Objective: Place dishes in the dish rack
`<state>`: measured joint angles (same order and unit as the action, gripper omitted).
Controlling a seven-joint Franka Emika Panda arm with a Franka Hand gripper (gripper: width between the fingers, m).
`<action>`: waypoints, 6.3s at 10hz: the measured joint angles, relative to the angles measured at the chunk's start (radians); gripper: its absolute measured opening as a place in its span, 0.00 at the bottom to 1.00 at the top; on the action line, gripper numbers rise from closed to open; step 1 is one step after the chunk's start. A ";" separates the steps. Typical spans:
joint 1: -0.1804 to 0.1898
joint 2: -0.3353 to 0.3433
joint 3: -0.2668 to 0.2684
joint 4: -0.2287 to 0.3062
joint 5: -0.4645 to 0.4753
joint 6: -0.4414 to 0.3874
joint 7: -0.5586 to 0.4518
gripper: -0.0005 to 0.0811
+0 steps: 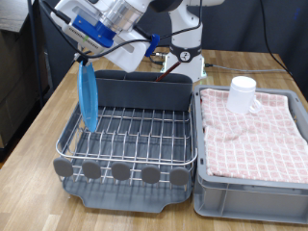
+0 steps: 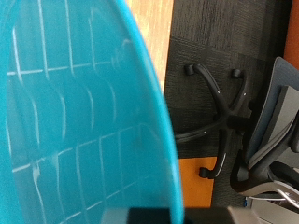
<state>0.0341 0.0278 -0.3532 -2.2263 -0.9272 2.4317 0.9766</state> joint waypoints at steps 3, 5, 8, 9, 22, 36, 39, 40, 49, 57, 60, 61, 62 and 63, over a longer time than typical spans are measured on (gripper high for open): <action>0.000 0.026 -0.012 -0.014 0.000 0.036 0.025 0.03; 0.000 0.034 -0.013 -0.023 -0.003 0.048 0.043 0.03; 0.000 0.038 -0.013 -0.043 -0.020 0.057 0.078 0.03; 0.000 0.038 -0.013 -0.049 -0.024 0.060 0.087 0.03; 0.000 0.044 -0.016 -0.089 -0.043 0.095 0.139 0.03; 0.000 -0.011 -0.014 -0.027 0.541 0.056 -0.369 0.99; 0.012 -0.066 0.007 0.018 0.505 -0.047 -0.385 0.99; 0.015 -0.082 0.017 0.018 0.466 -0.054 -0.384 0.99; 0.111 -0.116 0.138 -0.049 0.692 -0.149 -0.274 0.99; 0.158 -0.204 0.258 -0.012 0.679 -0.354 -0.183 0.99; 0.187 -0.240 0.337 -0.011 0.678 -0.416 -0.069 0.99; 0.197 -0.251 0.363 -0.012 0.676 -0.416 -0.040 0.99; 0.205 -0.262 0.392 -0.012 0.667 -0.414 -0.014 0.99; 0.208 -0.273 0.403 -0.018 0.648 -0.414 0.006 0.99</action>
<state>0.2423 -0.2454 0.0502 -2.2441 -0.2788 2.0177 0.9827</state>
